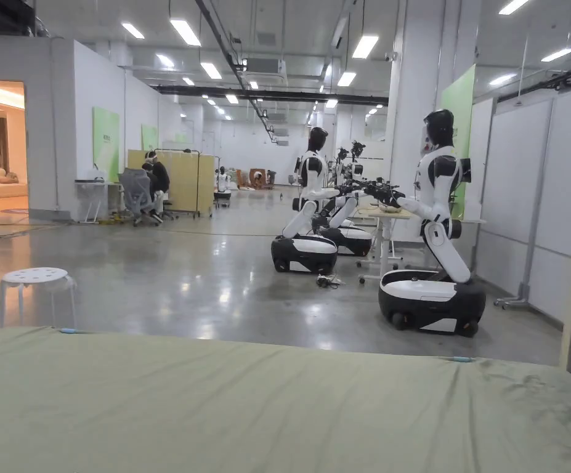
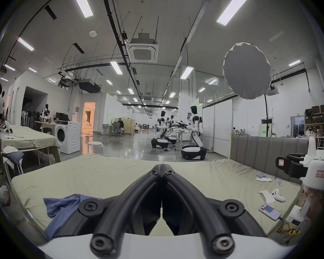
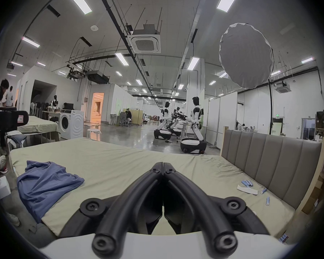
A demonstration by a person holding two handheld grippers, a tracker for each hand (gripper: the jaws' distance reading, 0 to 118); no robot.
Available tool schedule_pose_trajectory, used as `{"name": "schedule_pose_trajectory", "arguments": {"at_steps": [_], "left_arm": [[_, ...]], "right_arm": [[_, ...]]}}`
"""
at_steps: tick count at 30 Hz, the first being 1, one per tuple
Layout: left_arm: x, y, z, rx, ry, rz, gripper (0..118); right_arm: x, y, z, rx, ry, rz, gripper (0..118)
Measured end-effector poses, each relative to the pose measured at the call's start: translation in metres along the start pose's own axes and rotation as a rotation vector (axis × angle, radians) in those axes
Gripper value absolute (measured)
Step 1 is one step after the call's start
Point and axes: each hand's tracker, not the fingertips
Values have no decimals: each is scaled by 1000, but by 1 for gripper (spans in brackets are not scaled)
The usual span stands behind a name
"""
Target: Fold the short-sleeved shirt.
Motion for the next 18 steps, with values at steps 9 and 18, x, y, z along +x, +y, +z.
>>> {"name": "schedule_pose_trajectory", "arguments": {"at_steps": [9,18], "left_arm": [[0,-2,1,-8,-4,-8,0],[17,20,-5,-30,-21,-420,0]], "right_arm": [[6,1,1,-5,4,-50,0],[1,22,1,-1,18,316,0]]}}
